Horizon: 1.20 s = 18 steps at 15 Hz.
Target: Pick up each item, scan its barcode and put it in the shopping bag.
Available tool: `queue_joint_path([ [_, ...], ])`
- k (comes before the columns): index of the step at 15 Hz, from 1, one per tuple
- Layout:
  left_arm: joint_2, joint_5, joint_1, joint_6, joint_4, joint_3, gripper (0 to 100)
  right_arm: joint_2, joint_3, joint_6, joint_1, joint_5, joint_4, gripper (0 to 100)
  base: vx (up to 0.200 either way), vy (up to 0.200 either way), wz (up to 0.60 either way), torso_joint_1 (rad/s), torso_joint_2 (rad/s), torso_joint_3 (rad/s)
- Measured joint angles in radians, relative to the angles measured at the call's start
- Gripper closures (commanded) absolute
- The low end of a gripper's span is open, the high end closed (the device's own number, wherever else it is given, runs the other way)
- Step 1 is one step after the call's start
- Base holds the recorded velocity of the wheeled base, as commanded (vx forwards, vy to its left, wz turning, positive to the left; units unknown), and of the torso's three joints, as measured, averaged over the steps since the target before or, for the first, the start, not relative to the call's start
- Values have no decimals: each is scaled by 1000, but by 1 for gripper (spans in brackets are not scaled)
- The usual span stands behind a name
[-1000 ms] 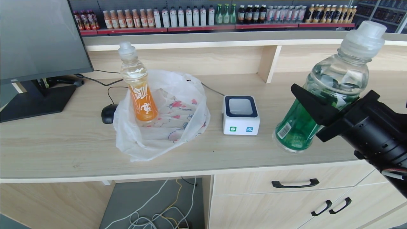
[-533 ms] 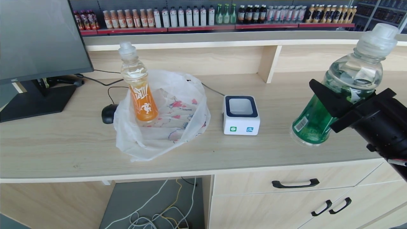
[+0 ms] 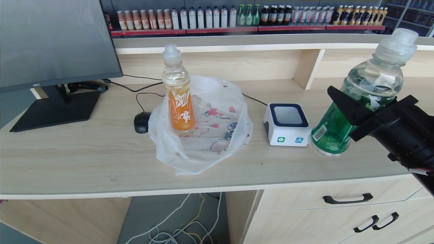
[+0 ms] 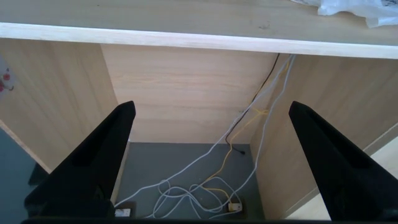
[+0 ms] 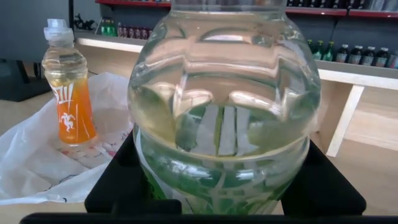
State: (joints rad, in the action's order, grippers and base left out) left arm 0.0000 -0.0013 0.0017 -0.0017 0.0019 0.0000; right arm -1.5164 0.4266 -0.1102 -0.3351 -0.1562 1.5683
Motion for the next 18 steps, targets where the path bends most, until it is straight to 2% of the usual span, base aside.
queue_joint_path([
  [1,0,0,-1,2,0,0,0,-1,0,0,0,0,1,100,0,200,0,2,2,7],
  [11,0,0,-2,3,-1,0,0,-14,24,0,13,-1,0,100,0,0,0,0,0,0],
  [18,0,0,-2,3,-1,0,0,-120,162,17,23,1,1,100,0,0,0,0,0,0],
])
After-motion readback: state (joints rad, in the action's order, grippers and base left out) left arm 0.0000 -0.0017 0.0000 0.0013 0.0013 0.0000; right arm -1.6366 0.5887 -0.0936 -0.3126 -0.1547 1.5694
